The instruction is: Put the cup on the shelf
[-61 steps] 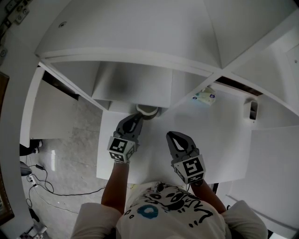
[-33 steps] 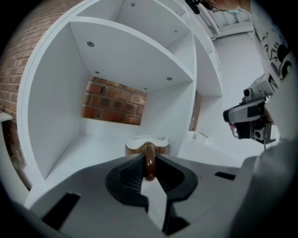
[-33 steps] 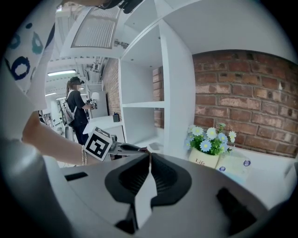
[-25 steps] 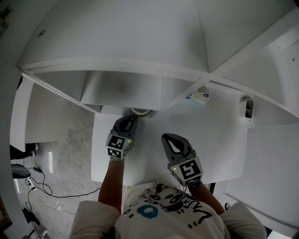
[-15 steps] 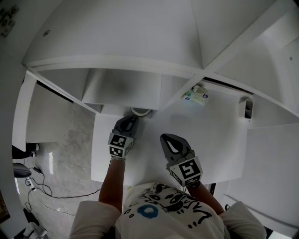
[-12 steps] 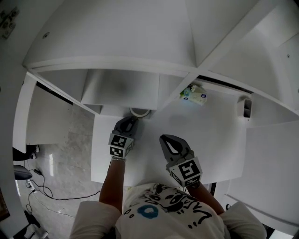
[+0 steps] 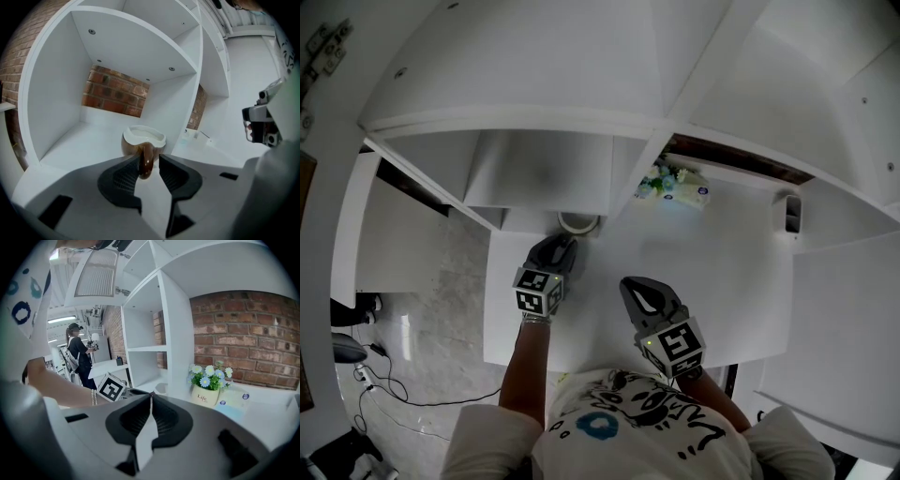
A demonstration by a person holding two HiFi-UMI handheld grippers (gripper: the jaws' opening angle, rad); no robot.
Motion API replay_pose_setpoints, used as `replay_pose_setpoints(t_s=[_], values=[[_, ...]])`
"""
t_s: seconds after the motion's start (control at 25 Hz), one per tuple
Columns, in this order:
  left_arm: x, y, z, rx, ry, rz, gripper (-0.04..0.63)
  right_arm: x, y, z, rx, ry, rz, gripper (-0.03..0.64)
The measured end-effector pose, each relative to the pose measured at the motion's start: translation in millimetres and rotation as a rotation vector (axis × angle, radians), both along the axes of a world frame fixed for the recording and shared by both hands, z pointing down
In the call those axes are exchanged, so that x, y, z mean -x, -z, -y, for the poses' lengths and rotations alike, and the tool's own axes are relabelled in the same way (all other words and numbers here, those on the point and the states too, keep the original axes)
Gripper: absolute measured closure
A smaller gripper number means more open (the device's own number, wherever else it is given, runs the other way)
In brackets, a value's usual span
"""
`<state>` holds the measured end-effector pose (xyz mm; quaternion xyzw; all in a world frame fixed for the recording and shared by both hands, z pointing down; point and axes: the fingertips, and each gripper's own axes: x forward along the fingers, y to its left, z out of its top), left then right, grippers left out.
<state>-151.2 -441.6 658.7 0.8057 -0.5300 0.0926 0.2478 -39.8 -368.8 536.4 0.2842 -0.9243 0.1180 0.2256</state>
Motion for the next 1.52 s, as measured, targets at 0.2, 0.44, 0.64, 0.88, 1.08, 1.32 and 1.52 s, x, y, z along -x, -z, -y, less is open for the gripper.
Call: replay_pose_setpoints(t_s=[0.2, 0.44, 0.64, 0.88, 1.08, 1.32, 1.52], values=[[1.6, -2.9, -17.1, 0.058, -0.005, 0.051, 0.456, 1.5, 3.0, -12.0, 0.007, 0.029, -0.001, 0.589], [5.7, 2.7, -37.2, 0.065, 0.03, 0.057, 0.454, -8.1, 1.7, -22.8, 0.002, 0.029, 0.0, 0.589], [7.7, 14.0, -57.2, 0.051, 0.058, 0.053, 0.454, -15.3, 0.9, -34.0, 0.009, 0.021, -0.004, 0.588], [4.2, 25.3, -83.4, 0.068, 0.057, 0.059, 0.454, -17.3, 5.0, -50.3, 0.001, 0.018, 0.007, 0.589], [0.2, 34.8, -101.4, 0.067, 0.052, 0.063, 0.454, -20.1, 9.3, -61.0, -0.005, 0.0, 0.01, 0.589], [-5.6, 35.3, -125.4, 0.088, 0.031, 0.039, 0.456, -23.2, 15.7, -73.5, -0.019, -0.001, 0.01, 0.588], [-18.0, 38.8, -145.7, 0.088, -0.013, 0.01, 0.463, -26.1, 18.3, -82.6, -0.023, -0.014, 0.011, 0.588]])
